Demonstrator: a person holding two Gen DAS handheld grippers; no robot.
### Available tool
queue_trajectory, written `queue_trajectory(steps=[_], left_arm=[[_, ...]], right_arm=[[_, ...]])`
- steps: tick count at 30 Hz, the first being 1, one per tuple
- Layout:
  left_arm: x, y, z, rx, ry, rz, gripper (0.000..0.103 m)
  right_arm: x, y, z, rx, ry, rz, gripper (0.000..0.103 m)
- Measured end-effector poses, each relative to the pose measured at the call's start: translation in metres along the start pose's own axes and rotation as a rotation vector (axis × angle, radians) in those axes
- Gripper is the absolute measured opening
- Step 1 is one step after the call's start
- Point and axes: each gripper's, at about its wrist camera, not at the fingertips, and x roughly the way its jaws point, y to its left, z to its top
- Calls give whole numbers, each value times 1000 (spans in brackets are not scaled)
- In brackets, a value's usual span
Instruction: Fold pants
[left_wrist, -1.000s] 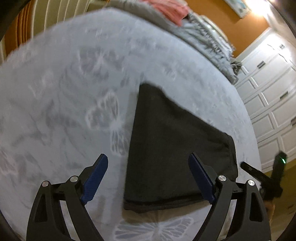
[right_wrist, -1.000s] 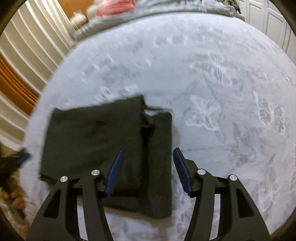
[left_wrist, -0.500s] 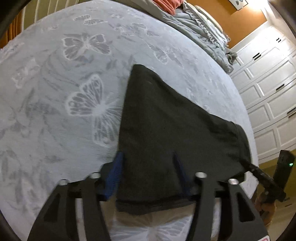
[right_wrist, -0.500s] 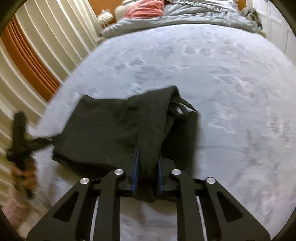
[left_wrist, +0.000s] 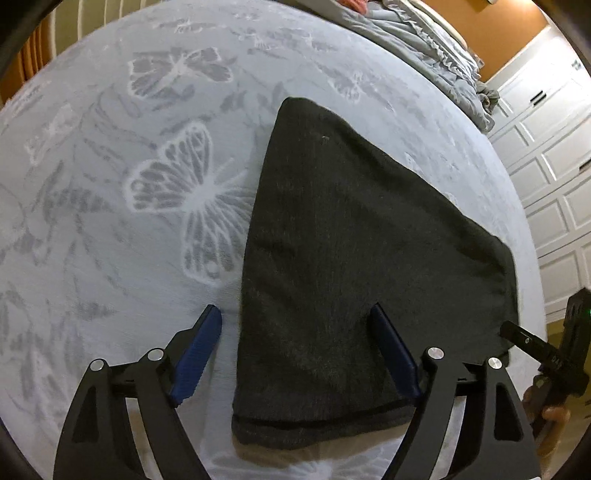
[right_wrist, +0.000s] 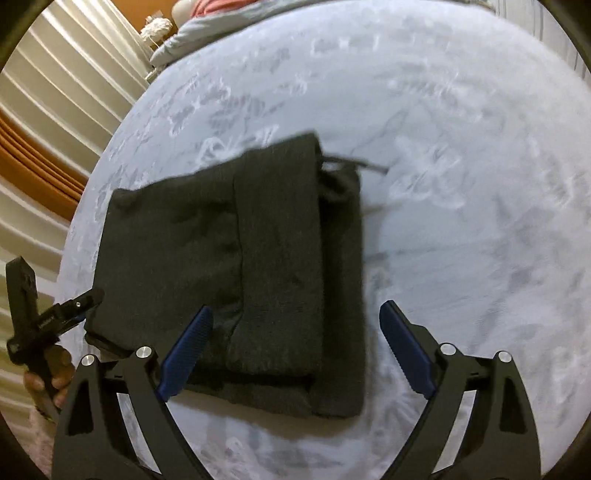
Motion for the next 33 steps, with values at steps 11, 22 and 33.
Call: queue_trajectory(steps=[11,22,33], left_arm=[[-4,-11,-1,95,-32,-35,14],[-87,39,-37,96,-99,184,41],[-98,-4,-53,266,-272,293,64]], right_arm=[[6,6,-6,-9,-35,55,40],[-42,56,-49,-211,-60,35,78],[-33,81,-32,-172,-132,-36,67]])
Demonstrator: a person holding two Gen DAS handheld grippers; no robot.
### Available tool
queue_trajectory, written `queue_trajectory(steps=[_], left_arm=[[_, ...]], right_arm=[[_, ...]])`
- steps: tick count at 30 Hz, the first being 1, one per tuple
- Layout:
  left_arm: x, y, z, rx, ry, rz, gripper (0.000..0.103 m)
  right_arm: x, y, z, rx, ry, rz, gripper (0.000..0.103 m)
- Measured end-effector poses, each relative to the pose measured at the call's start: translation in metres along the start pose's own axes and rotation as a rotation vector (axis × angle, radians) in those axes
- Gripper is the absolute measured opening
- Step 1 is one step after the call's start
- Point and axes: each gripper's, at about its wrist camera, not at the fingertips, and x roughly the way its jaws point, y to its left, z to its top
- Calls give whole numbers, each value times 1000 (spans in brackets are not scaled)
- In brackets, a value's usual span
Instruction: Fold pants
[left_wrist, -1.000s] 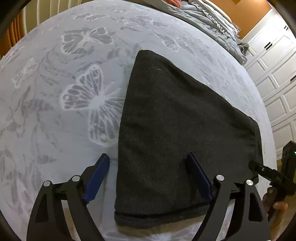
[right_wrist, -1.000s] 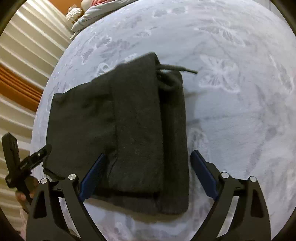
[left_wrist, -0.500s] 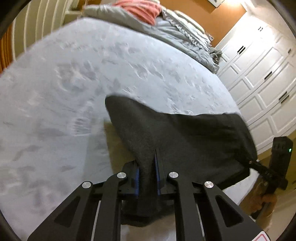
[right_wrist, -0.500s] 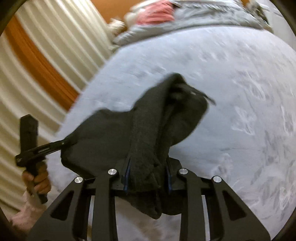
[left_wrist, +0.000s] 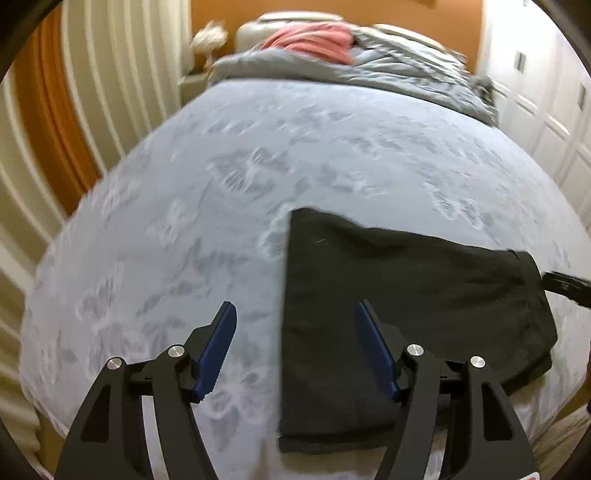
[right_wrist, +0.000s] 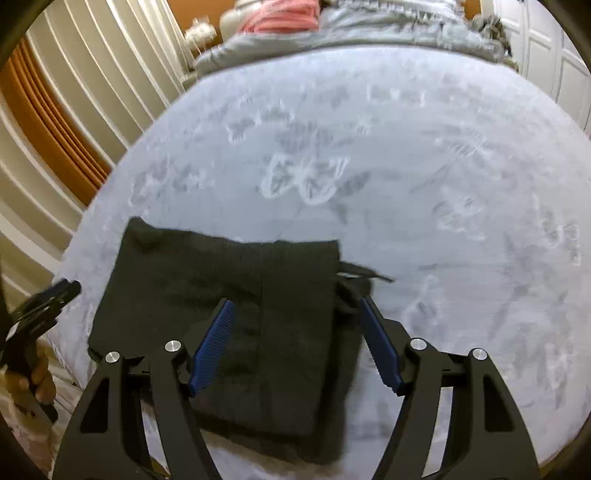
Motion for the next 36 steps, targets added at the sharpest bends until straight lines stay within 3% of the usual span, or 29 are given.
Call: queue_trajectory(steps=[3,8,14,22,23,24,25,28,32,36], left_arm=[[2,-20,5,65,2,-21,64],[14,-37,1,112,34,-49,64],[18,-51,-5,117,54,-42,64],[25,-67,-6,129,67,-60,64],[25,-70,-5,136,69,-76,64],[25,-74,-6,148,74,-100,65],[25,-79,-7,158,77,-121,67],[20,-96,-11,194,80,-207,72],[8,-126,-20,295,46,-307,83],[11,-158,-31,382,8,-297,86]], right_arm=[[14,4,0,3,59,14,67],[4,0,-4,-41,27,-6,72],[2,-21,-14,-20,71,0,72],[-13,-21,-31,-122,154,185,72],[-12,-19,-35,-136,158,194,69],[-6,-17,-38,-149,180,189,51],[-2,-16,-39,-150,195,183,27],[-1,-9,-39,-177,183,146,13],[-25,-13,-20,-112,80,238,10],[-24,-6,-3,-60,59,344,9]])
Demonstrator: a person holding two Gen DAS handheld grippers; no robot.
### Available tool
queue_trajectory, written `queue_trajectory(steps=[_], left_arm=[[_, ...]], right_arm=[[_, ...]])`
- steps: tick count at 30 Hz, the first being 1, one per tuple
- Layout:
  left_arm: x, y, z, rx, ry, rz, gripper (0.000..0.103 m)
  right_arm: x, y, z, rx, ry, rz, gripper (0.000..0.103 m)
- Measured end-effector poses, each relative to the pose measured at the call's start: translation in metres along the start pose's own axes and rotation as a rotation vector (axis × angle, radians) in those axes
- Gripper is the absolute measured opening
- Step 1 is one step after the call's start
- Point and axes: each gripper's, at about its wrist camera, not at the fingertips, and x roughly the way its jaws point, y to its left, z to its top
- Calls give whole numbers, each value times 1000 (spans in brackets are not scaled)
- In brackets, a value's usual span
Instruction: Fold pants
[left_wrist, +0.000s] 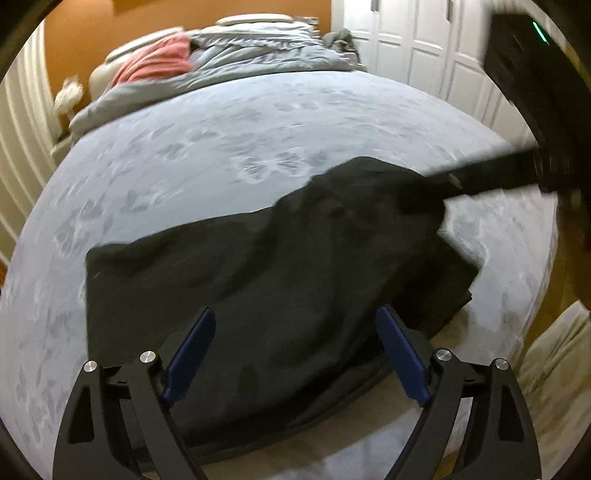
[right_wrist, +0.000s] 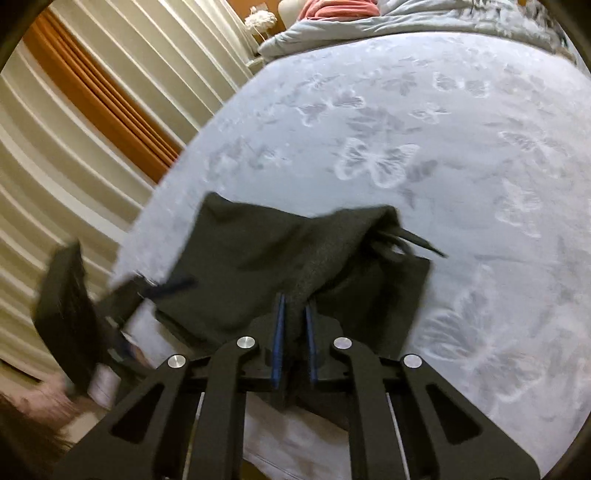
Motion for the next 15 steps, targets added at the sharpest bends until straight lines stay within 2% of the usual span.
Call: queue_trajectory(steps=[1,2,3,4,5,6,8,9,10,11,12,15], left_arm=[[7,-5,2,1,5,3,86],[13,-7,3,-6,9,-8,81],[18,-9,5,-19,13,-23,71],[27,-9,7,-34,31,-46,45],[36,-8,8,-44,62,-52,34],[40,-7,9,-56,68,-49,31],[40,-3,11,-79,43,-54,9],[37,2,14,-103,41,-68,9],[30,15,16,-181,27,-132,8],[20,30,18,-267,-3,-195,8],[5,49,22,-352,-45,-268,8],[-28,81,25,-453,-157,-335,8]], right_arm=[[3,0,2,13,-2,12,9],[6,1,4,20,2,13,9],[10,2,5,16,14,2,12],[12,4,6,10,23,-16,15],[13,3,7,15,25,-26,16],[12,1,7,29,26,-31,18],[4,-4,3,45,13,-59,23],[0,-7,0,41,6,-83,36],[-4,-9,-3,28,2,-113,54],[-7,-10,-5,18,-6,-132,60],[-12,-11,-10,3,-14,-151,62],[-12,-15,-21,-20,11,-128,62]])
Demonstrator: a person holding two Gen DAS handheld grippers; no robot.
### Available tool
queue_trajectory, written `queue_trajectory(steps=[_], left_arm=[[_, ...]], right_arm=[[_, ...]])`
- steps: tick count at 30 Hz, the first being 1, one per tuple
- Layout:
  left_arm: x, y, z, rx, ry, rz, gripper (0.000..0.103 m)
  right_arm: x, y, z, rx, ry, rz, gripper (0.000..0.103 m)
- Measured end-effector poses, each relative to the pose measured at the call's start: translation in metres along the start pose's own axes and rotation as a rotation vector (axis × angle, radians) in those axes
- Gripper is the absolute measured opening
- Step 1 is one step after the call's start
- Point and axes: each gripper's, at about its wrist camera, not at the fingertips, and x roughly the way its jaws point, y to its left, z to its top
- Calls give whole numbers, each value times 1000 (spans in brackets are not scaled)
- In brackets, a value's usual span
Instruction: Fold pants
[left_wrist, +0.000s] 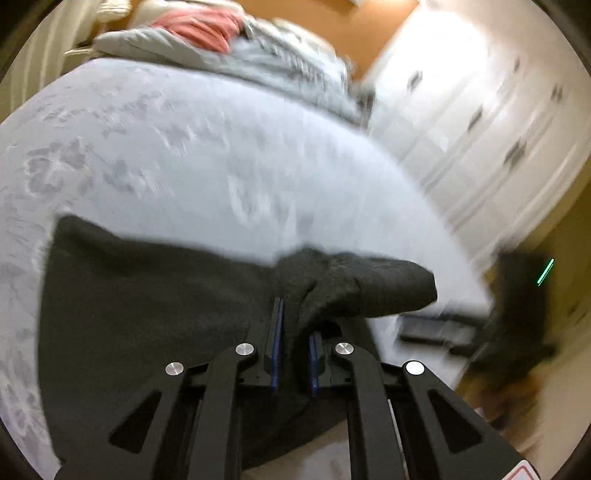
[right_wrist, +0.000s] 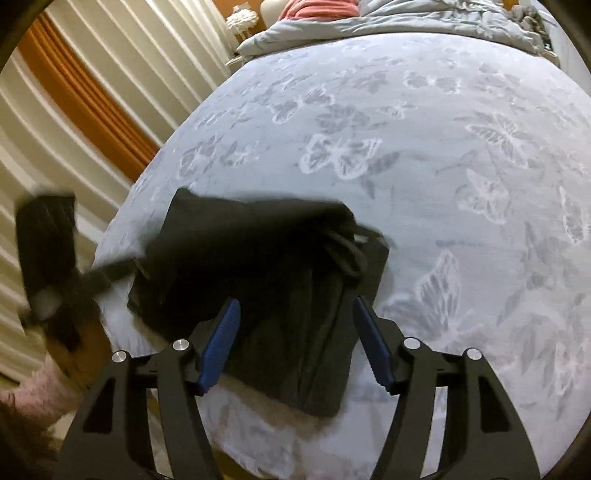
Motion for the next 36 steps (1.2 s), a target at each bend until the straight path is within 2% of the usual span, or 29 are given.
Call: queue_trajectory(steps=[2,4,5,6,7,8,11,12,13,14,15,16,17,18,19,20,21,22,23,25,26,27,28,29,30,31,33,34,36], left_arm=[[-20,9,7,-30,-55,-35,8],[-30,14,8,-44,-73,-67,8],[-32,14,9,-43,-73,-76,8],[-33,13,8,-41,-74,-86,8],[-33,12,8,-38,-71,-97,8],[-33,10,7,-29,-67,-105,8],[-29,4,4,3,-45,-130,8],[-23,-2,-2,24,-25,-136,8],[-15,-6,-7,46,-4,-128,8],[-3,-14,-15,83,34,-101,10],[10,-18,-22,113,74,-71,15],[29,-23,-35,143,139,-31,28],[45,-27,-46,156,205,-12,34],[59,-31,-57,171,277,9,34],[67,-37,-65,203,305,46,35],[64,-43,-67,244,273,64,41],[60,-47,-66,264,248,64,44],[54,-49,-62,279,214,75,51],[50,-48,-58,276,188,88,59],[40,-41,-52,252,134,107,69],[37,-37,-49,238,125,112,70],[35,-33,-48,230,124,121,70],[34,-32,-49,230,123,134,70],[32,-31,-49,234,114,161,70],[32,-31,-50,239,105,181,70],[29,-31,-49,249,94,201,70],[23,-31,-49,261,75,212,70],[17,-32,-49,270,56,211,70],[11,-32,-51,297,30,225,73]], right_arm=[[7,2,-8,-23,34,2,62],[24,5,-18,-55,88,-18,62],[33,7,-21,-61,104,-20,56],[45,12,-25,-88,127,-36,24],[50,16,-26,-107,144,-51,11],[47,20,-24,-120,128,-72,8],[5,32,-19,-148,10,7,8],[-3,33,-18,-161,-10,27,10],[-2,29,-19,-166,6,23,17],[6,22,-20,-168,38,-26,25],[22,7,-20,-139,86,-185,36],[30,-6,-20,-95,116,-269,36],[34,-17,-19,-40,139,-285,36],[32,-24,-17,7,133,-246,36],[21,-27,-15,45,86,-198,38],[14,-25,-13,49,50,-167,45],[3,-20,-12,45,2,-109,66],[-1,-15,-12,40,-23,-82,83],[-3,-10,-11,31,-44,-59,85],[4,2,-11,-3,-31,-33,84],[11,6,-11,-13,-20,-35,84],[24,11,-11,-22,5,-39,79],[34,15,-10,-30,29,-45,53],[45,19,-12,-43,60,-52,37],[57,23,-13,-64,92,-96,19],[58,32,-12,-87,80,-132,4],[40,38,-10,-112,33,-121,4],[20,39,-8,-112,-25,-109,4],[2,33,-11,-110,-67,-126,5]])
